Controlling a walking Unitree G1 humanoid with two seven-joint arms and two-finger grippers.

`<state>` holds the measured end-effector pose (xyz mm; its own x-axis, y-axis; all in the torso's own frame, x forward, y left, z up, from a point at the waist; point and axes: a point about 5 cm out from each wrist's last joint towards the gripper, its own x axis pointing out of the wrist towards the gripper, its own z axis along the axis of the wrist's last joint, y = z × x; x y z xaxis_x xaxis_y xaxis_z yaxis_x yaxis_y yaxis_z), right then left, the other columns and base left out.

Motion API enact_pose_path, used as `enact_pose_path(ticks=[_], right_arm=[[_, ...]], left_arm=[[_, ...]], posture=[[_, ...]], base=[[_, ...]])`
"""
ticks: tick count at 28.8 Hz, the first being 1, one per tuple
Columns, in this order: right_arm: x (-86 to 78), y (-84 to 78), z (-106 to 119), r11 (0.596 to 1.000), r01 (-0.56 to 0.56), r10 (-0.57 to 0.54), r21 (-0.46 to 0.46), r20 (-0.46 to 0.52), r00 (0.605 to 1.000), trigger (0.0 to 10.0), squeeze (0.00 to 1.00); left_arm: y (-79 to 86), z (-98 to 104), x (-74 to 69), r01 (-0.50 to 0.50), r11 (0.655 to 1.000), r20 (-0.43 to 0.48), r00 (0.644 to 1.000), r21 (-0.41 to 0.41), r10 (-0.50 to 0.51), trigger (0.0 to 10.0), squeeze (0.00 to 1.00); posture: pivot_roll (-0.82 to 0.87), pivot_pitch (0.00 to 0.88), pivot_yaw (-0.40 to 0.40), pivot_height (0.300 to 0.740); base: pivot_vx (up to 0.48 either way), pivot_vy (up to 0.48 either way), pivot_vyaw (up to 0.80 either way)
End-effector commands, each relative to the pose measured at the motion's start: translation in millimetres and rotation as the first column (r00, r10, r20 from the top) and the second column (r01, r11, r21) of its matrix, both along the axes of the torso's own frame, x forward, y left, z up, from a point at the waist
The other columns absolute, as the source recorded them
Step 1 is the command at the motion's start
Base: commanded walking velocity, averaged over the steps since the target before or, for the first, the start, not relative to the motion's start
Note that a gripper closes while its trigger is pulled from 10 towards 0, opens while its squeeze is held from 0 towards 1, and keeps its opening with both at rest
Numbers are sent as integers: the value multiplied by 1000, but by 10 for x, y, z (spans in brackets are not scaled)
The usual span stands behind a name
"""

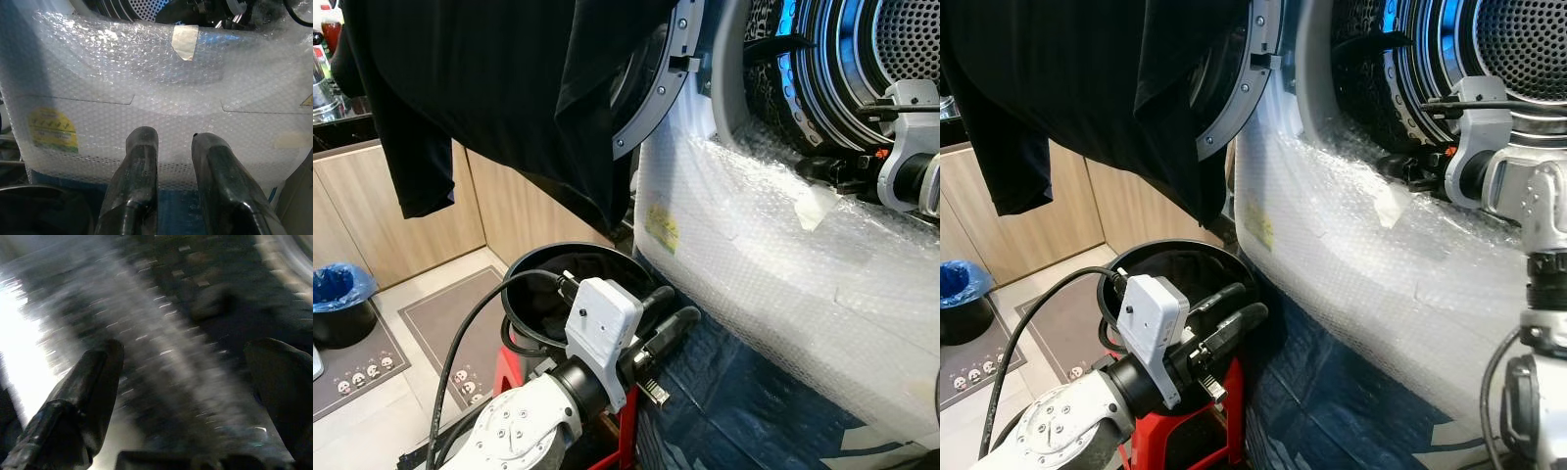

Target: Clothes washing

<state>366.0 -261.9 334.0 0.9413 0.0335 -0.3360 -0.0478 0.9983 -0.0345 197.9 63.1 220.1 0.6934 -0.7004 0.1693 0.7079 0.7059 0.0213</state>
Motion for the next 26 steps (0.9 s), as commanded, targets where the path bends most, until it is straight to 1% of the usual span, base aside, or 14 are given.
enact_pose_path(ticks=[1, 4, 8, 10, 12, 14, 15, 17, 20, 22, 23, 24, 25, 26], right_arm=[[-4, -116, 122, 996, 94, -93, -1, 53, 994, 10000, 0], [10, -208, 267, 978, 210, -209, 9, 121, 970, 10000, 0], [8, -130, 436, 973, 230, -225, 10, 255, 940, 10000, 0], [2, -32, 497, 988, 155, -148, 8, 351, 925, 10000, 0], [5, -2, 505, 991, 131, -127, 17, 370, 920, 10000, 0], [-48, 149, 464, 993, -41, -15, 110, 466, 884, 10000, 0], [-178, 300, 429, 971, -211, 105, 108, 603, 791, 10000, 0], [-282, 395, 358, 953, -295, 177, 65, 671, 720, 10000, 0], [-403, 504, 254, 896, -423, 195, 132, 740, 644, 10000, 0], [-542, 655, 118, 874, -482, 246, 65, 796, 554, 10000, 0], [-589, 707, 67, 854, -517, 258, 69, 806, 533, 10000, 0], [-686, 795, -56, 799, -589, 247, 121, 828, 504, 10000, 0], [-717, 832, -107, 772, -617, 240, 153, 829, 505, 10000, 0], [-717, 832, -107, 772, -617, 240, 153, 829, 505, 10000, 0]], left_arm=[[-7, 16, -3, 1, 1000, 16, 1000, 1, -1, 10000, 0], [-6, 15, 1, 1, 1000, 16, 1000, 1, -1, 10000, 0], [-6, 16, 10, -1, 1000, 18, 1000, 0, 1, 10000, 0], [-4, 17, 14, -3, 1000, 20, 1000, 1, 3, 10000, 0], [-3, 18, 16, -4, 1000, 21, 1000, 1, 4, 10000, 0], [11, 14, 32, -14, 1000, 30, 999, 11, 14, 10000, 0], [32, 9, 54, -33, 999, 45, 998, 28, 31, 10000, 0], [53, 1, 78, -43, 999, 44, 998, 30, 42, 10000, 0], [105, -17, 126, -71, 997, 28, 997, 2, 71, 10000, 0], [190, -92, 189, -113, 993, -14, 994, -25, 112, 10000, 0], [217, -120, 209, -128, 992, -21, 992, -21, 127, 10000, 0], [278, -157, 257, -159, 986, -46, 987, -46, 157, 10000, 0], [306, -156, 281, -176, 983, -45, 984, -56, 174, 10000, 0], [306, -156, 281, -176, 983, -45, 984, -56, 174, 10000, 0]], posture=[[3, 23, -110, 740], [2, 21, -111, 740], [3, 17, -110, 740], [5, 14, -108, 740], [5, 14, -108, 740], [11, 11, -106, 740], [11, 9, -102, 740], [13, 5, -99, 740], [15, 0, -93, 740], [13, 0, -83, 740], [13, 0, -83, 740], [11, 0, -76, 740], [12, 0, -71, 740], [12, 0, -71, 740]], base=[[0, 0, 0], [0, 0, 0], [0, 0, 0], [0, 0, 0], [0, 0, 0], [0, 0, 0], [0, 0, 0], [0, 0, 0], [0, 0, 0], [0, 0, 0], [0, 0, 0], [0, 0, 0], [0, 0, 0], [0, 0, 0]])
